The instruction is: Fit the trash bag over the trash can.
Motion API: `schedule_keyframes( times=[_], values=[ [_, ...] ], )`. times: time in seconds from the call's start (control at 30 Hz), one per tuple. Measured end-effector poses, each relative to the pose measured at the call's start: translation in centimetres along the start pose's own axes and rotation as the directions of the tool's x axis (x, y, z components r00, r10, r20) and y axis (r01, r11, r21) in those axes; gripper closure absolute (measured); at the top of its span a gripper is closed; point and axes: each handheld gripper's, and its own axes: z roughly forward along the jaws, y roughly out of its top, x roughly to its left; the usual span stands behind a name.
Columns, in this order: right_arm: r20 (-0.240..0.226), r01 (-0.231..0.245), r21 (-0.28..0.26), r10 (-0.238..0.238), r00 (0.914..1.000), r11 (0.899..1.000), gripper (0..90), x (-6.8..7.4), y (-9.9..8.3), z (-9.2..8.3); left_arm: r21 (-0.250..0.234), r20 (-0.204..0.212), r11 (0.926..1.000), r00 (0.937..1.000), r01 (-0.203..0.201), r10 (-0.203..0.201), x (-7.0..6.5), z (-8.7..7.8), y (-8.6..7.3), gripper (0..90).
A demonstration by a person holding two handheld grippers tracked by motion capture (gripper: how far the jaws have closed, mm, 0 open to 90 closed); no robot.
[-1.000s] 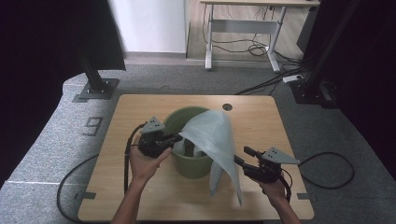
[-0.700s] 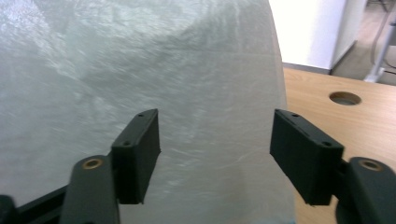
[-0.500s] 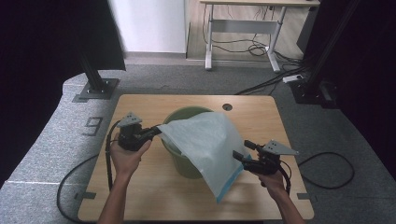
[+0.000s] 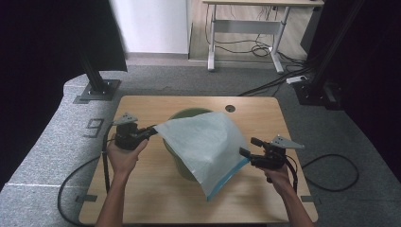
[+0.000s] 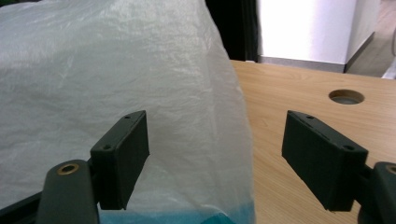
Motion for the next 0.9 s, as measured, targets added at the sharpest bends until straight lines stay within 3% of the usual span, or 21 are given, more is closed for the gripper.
schedule_keyframes(
  times=[0.13, 0.23, 0.4, 0.43, 0.47, 0.57, 0.73, 0.9],
  values=[
    [-0.009, 0.015, 0.009, -0.014, 0.9999, 1.000, 27.1, 0.3, -0.2, 0.3, -0.003, 0.001, 1.0000, 1.0000, 0.004, -0.004, 0.0, 0.0, 0.0, 87.9],
    [-0.030, 0.013, 0.005, -0.013, 0.9995, 1.000, 35.3, 0.4, -0.4, 0.4, -0.004, 0.003, 1.0000, 1.0000, 0.005, -0.005, 0.0, 0.0, 0.0, 87.8],
    [-0.087, 0.008, 0.009, -0.007, 0.9962, 1.000, 63.2, 0.5, -0.8, 0.6, -0.006, 0.009, 0.9999, 0.9999, 0.009, -0.009, 0.0, 0.0, 0.0, 87.2],
    [-0.107, 0.003, 0.006, -0.002, 0.9942, 1.000, 74.5, 0.6, -0.8, 0.7, -0.007, 0.009, 0.9999, 0.9999, 0.010, -0.010, -0.1, 0.0, 0.0, 87.0],
    [-0.107, 0.003, 0.006, -0.002, 0.9942, 1.000, 74.5, 0.6, -0.8, 0.7, -0.008, 0.010, 0.9999, 0.9999, 0.010, -0.010, -0.1, 0.0, 0.0, 87.0],
    [-0.116, 0.013, 0.018, -0.011, 0.9932, 1.000, 86.1, 0.9, -0.6, 0.7, -0.011, 0.013, 0.9999, 0.9999, 0.009, -0.009, -0.3, 0.0, 0.0, 86.9],
    [-0.118, 0.024, -0.006, -0.025, 0.9927, 1.000, 88.6, 1.6, 0.5, -0.1, -0.001, 0.021, 1.0000, 0.9997, -0.008, 0.008, -1.2, 0.8, 0.2, 87.7],
    [-0.080, 0.031, -0.039, -0.035, 0.9962, 0.999, 88.7, 1.8, 2.5, -1.9, 0.001, 0.052, 0.9994, 0.9981, -0.035, 0.034, -2.4, 1.6, 0.8, 87.6]
  ],
)
